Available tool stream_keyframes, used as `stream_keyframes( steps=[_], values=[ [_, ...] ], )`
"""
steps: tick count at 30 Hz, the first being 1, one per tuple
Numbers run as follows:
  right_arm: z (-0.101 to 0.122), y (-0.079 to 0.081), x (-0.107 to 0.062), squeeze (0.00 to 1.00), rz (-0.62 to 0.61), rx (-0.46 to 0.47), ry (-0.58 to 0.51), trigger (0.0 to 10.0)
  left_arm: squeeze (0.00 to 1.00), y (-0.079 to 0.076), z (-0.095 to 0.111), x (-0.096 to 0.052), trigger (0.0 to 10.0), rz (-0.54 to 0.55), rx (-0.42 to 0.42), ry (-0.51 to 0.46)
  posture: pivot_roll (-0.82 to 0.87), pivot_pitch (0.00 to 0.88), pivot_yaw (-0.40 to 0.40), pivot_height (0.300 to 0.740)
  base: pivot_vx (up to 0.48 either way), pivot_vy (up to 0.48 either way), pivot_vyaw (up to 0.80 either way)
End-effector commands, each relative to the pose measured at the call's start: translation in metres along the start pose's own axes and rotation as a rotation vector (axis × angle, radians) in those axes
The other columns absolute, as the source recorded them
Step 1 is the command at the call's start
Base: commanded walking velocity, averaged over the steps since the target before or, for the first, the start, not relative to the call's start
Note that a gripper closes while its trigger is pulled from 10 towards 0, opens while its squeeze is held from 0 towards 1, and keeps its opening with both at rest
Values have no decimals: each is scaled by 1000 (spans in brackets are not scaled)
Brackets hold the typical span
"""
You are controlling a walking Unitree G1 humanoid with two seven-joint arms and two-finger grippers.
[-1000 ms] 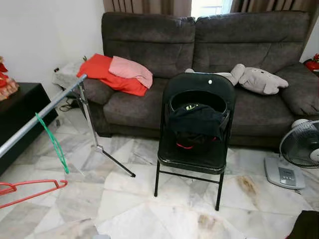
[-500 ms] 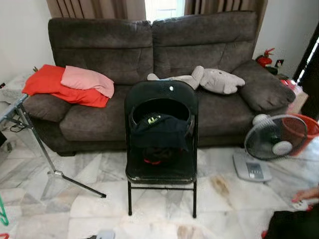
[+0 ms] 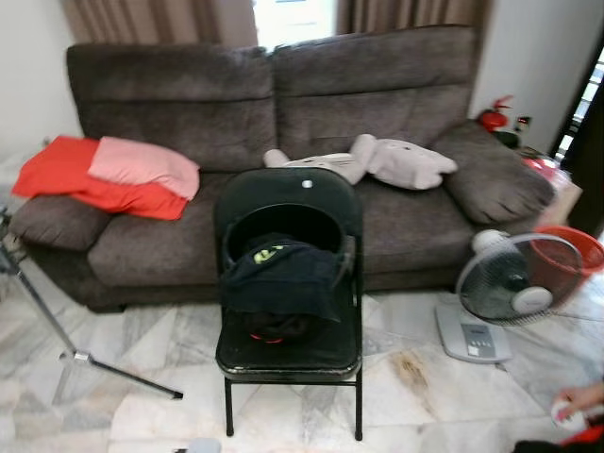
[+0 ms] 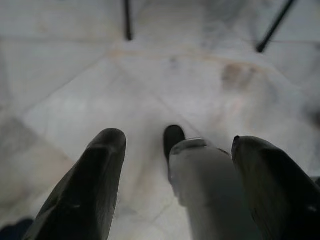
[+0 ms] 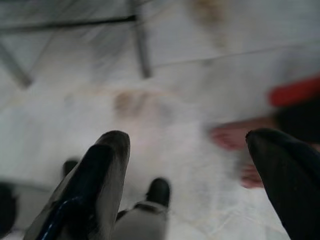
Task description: Hang hanger
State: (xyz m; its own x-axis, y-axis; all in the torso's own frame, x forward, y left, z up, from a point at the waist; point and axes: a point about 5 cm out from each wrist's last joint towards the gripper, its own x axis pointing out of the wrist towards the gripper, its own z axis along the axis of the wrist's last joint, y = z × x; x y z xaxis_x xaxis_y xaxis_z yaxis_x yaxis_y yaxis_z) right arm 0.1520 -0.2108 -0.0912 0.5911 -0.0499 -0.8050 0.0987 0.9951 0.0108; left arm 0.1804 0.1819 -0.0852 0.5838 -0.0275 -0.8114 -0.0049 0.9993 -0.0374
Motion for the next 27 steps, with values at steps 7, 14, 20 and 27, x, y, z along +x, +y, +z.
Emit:
stream_keyframes(
  steps=[7, 14, 20, 27],
  values=[
    [-13, -16, -7, 0, -17, -20, 14, 10000, 0, 2, -4, -1, 10000, 8, -7, 18, -35, 9, 31, 740, 339, 0, 800],
    [-2, -21, -6, 0, 0, -23, -19, 10000, 0, 2, -4, -1, 10000, 14, -2, 19, -42, 12, 32, 740, 88, 0, 391],
    [37, -12, 4, 0, 14, -77, -129, 10000, 0, 1, -7, -1, 10000, 8, 0, 26, -50, 14, 30, 740, 0, 0, 0],
    [69, 14, 7, 0, 44, -175, -311, 10000, 0, -2, -13, -2, 10000, 0, 5, 48, -73, 16, 22, 740, 0, 0, 0]
  ],
)
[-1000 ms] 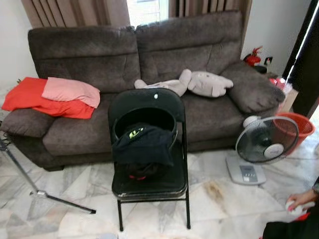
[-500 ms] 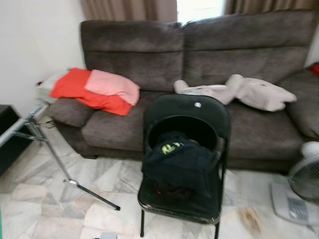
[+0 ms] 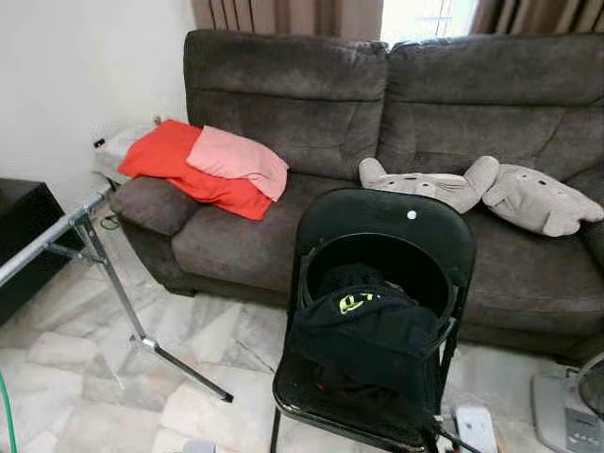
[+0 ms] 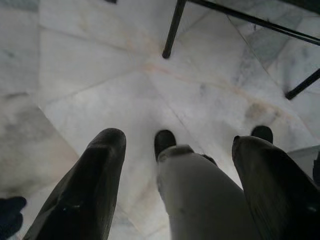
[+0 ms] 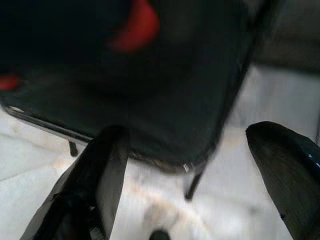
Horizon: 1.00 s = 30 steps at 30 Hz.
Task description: Hang hanger
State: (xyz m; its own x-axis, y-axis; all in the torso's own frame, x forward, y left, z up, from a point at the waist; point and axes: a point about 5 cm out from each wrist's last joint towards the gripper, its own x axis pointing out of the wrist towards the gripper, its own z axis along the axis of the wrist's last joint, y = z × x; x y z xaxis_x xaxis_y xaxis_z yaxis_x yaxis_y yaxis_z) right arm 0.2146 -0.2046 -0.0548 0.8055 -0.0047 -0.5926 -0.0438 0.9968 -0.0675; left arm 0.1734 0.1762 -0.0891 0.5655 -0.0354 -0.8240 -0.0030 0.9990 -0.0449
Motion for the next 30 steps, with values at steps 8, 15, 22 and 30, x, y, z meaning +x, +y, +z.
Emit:
stream_keyframes(
  steps=[8, 15, 22, 30],
  values=[
    [0, 2, -29, 0, 58, -258, -292, 10000, 0, -10, -8, 0, 10000, -15, 33, 48, -103, 27, 15, 740, 0, 0, 0],
    [-18, 2, -65, 0, 117, -386, -365, 10000, 0, -20, -4, 2, 10000, -36, 59, 42, -114, 30, 12, 740, 0, 0, 0],
    [12, 3, -62, 1000, 71, -484, -451, 10000, 0, -19, -1, 3, 10000, -38, 65, 39, -112, 29, 11, 740, 0, 0, 0],
    [47, 6, -55, 0, 0, -730, -495, 10000, 0, -14, 10, 4, 10000, -26, 63, 27, -104, 31, 10, 740, 0, 0, 0]
  ],
)
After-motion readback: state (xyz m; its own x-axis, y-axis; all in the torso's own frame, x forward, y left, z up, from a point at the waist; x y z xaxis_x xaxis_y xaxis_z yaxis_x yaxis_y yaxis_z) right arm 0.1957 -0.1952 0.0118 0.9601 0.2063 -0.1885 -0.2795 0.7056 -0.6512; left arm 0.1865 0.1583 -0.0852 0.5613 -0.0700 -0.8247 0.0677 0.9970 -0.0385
